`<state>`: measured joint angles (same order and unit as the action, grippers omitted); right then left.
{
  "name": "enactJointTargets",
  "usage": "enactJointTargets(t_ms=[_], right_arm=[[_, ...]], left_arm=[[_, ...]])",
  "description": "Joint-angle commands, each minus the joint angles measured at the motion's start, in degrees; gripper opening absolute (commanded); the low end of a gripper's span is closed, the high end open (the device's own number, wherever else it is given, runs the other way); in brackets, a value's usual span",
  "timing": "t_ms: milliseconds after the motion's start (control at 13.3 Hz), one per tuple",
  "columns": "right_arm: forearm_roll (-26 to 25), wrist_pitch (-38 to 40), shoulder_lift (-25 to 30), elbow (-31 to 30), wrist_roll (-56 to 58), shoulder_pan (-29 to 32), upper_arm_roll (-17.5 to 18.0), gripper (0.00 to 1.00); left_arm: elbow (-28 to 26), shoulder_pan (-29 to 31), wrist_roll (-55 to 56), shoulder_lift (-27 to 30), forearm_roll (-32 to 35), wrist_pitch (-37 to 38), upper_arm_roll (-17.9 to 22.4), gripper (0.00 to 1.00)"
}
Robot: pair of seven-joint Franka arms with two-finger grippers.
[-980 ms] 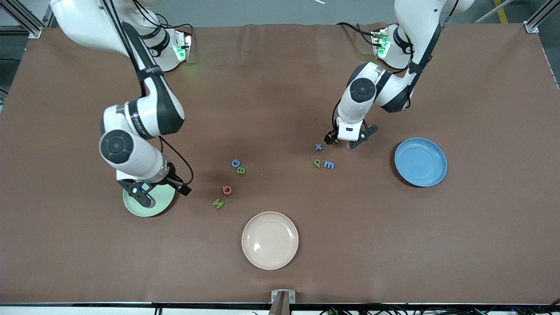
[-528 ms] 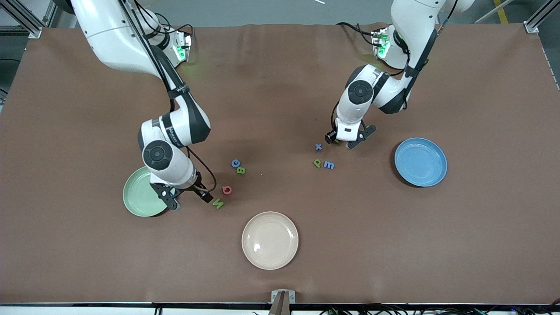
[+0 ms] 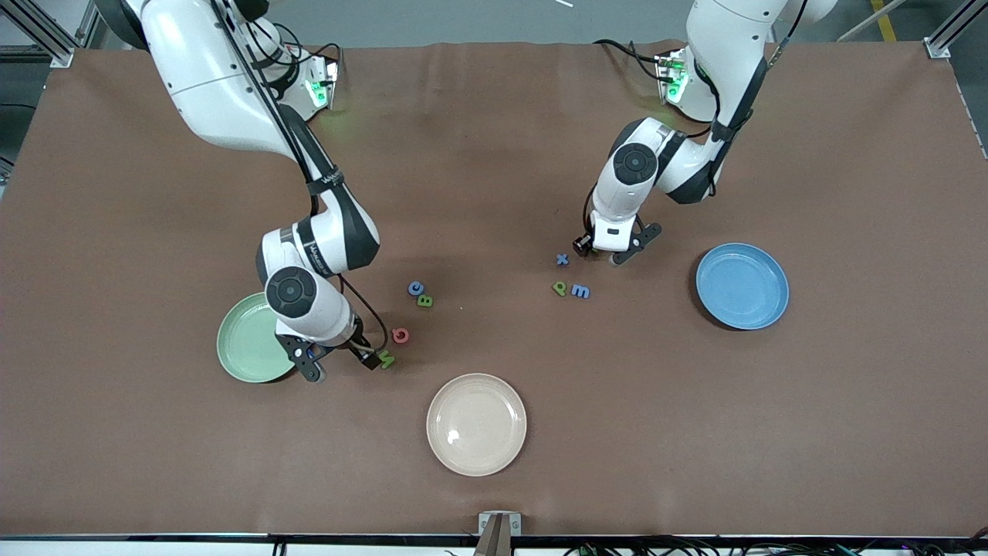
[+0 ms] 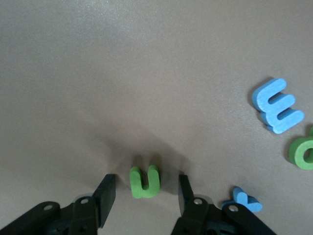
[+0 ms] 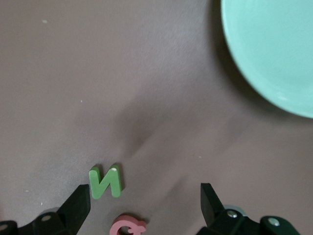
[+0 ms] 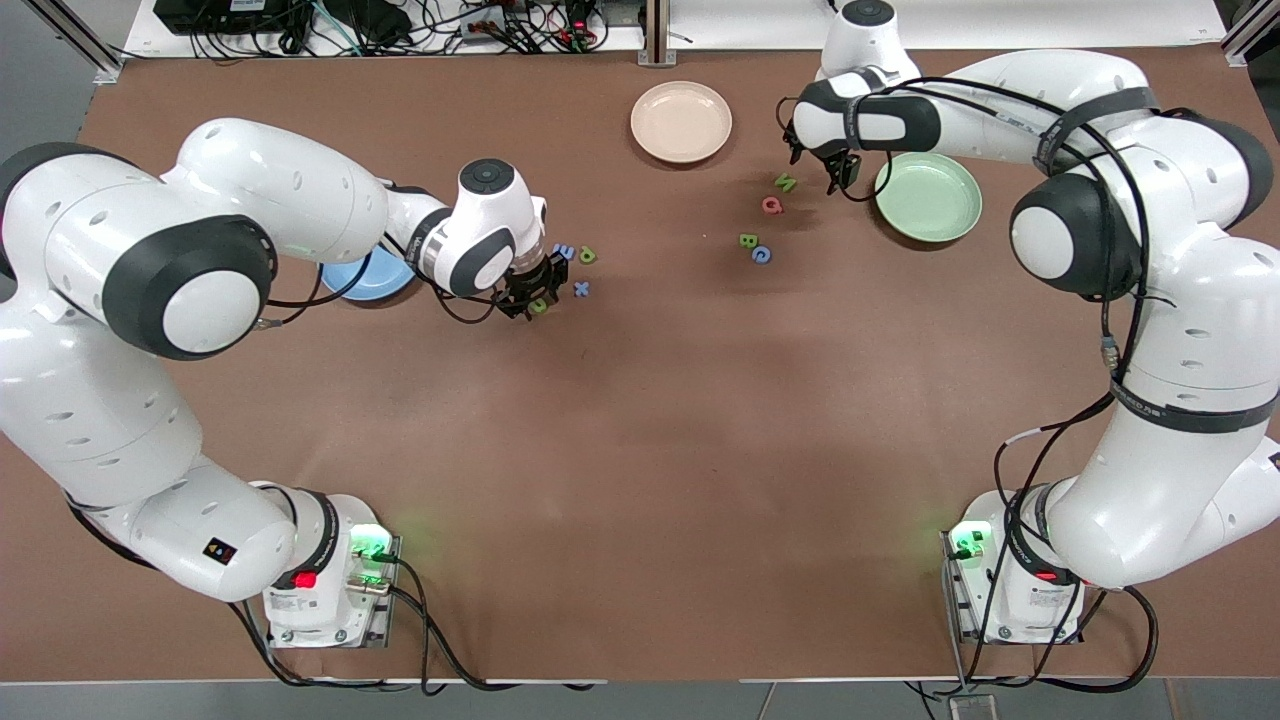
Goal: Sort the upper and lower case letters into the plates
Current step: 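Carry the u to the blue plate while the right gripper grasps N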
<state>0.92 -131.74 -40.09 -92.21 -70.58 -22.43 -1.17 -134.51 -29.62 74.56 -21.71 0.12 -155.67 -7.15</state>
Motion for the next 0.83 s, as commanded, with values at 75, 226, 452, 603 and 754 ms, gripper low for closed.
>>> enactJointTargets(t_ms=[75,226,452,603,754], right_arm=[[0.5,-1.8,-4.7,3.5,-3.8,-3.1,-0.2,0.99],[0.4,-2.1,-5.7,3.7,-3.7,-3.8,-0.2,0.99],[0.2,-2.9,-6.3,4.3,-3.2,-3.9,-0.2,0.99],[-0.2,-2.8,-6.5,5.2,-2.8,-3.4,-0.3,0.99],[-0.7,-2.9,-6.6,5.6,-2.5,-3.1,-0.4,0.98]], left_arm=[[0.2,0.1,1.6,-0.4,2.8,-1.0,0.3,0.50],[0.2,0.1,1.6,-0.4,2.8,-1.0,0.3,0.41],[0.3,0.1,1.6,-0.4,2.8,-1.1,0.4,0.28],[0.3,0.2,1.6,-0.2,2.8,-1.1,0.4,0.23],[0.4,0.5,1.4,1.1,2.9,-1.0,0.4,0.19]])
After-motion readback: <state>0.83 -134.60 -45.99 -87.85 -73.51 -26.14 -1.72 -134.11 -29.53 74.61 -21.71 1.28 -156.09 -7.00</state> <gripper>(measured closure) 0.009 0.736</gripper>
